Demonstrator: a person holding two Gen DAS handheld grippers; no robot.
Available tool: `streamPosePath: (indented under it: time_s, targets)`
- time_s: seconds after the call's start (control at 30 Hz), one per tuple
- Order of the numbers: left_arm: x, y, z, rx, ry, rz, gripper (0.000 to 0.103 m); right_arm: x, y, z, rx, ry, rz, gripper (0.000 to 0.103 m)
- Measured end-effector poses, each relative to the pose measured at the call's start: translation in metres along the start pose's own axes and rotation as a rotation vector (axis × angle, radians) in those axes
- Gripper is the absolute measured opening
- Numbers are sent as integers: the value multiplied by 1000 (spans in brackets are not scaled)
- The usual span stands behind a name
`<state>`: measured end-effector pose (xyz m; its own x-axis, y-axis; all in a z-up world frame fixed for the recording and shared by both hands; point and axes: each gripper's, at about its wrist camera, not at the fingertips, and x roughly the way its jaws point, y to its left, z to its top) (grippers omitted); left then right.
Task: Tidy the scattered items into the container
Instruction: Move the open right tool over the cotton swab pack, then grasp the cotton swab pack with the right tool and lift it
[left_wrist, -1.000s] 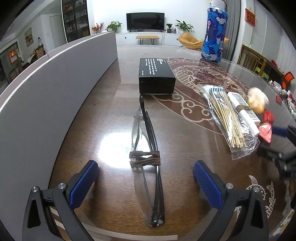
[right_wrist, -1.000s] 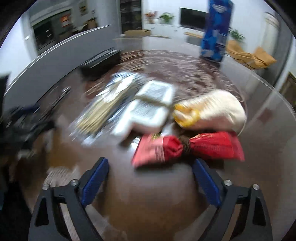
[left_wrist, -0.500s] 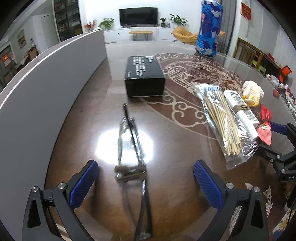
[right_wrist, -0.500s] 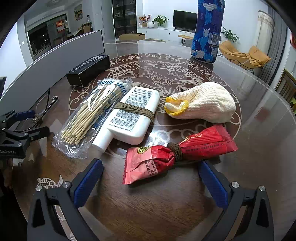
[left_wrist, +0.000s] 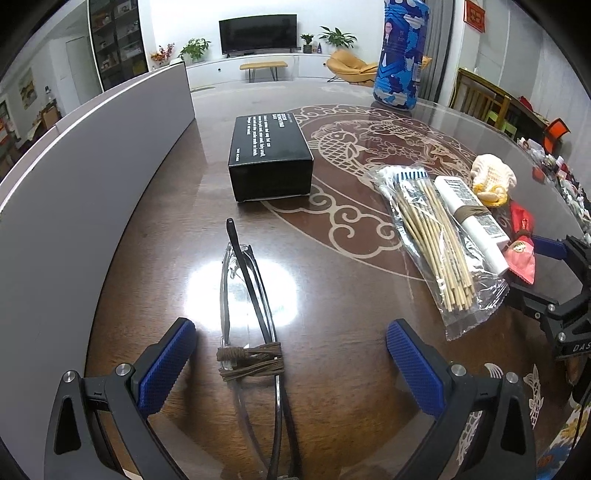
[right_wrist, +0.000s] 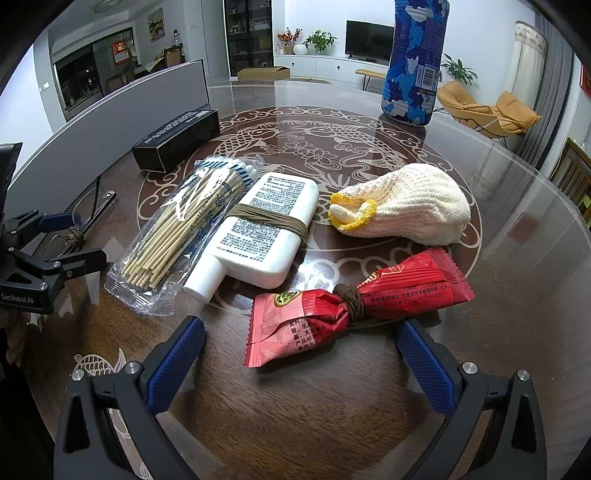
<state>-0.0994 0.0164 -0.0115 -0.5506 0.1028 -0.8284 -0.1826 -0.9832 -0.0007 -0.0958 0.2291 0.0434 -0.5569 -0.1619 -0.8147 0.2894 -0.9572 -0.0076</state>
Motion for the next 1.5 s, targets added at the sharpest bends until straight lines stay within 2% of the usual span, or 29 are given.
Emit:
streamPosePath:
  time_s: [0.33,0.5,0.63,0.73,0.83,0.93,1.07,1.17,1.23,1.37,1.4,1.5]
  targets:
    - [-1,0,-2,-6,-6,6,103,1,12,3,10,-2,-8,103]
    - [-1,1,-3,-6,-6,3,103,20,-14,28,192,1,-136,103]
    - [-6,5,-9,-12,-6,7,103,16,-30,23,267,27,-185,103]
    - [-13,11,-20,-31,-22,18,103,-2,-22,1,240,41,-153,103]
    - [-15,15,-22,-51,-37,7,103,-23,3,-21,191,9,-35,103]
    - [-16,18,-22,-72,-45,0,103,-24,33,-24,114,2,27,103]
    - [-17,22,-23,-101,-52,9,103,-9,54,-4,95,-9,76,103]
    - [-14,16,-23,-76,-39,52,103,8,61,18,101,-2,107,103]
    - [-14,12,-23,-60,-43,54,103,19,67,36,101,8,132,103]
    - [-14,14,-23,-66,-43,51,103,36,83,61,72,3,133,102]
    - [-14,15,-23,-66,-44,51,103,40,85,66,60,-7,121,100]
    - [-15,15,-24,-66,-44,51,103,45,87,70,18,-38,66,85]
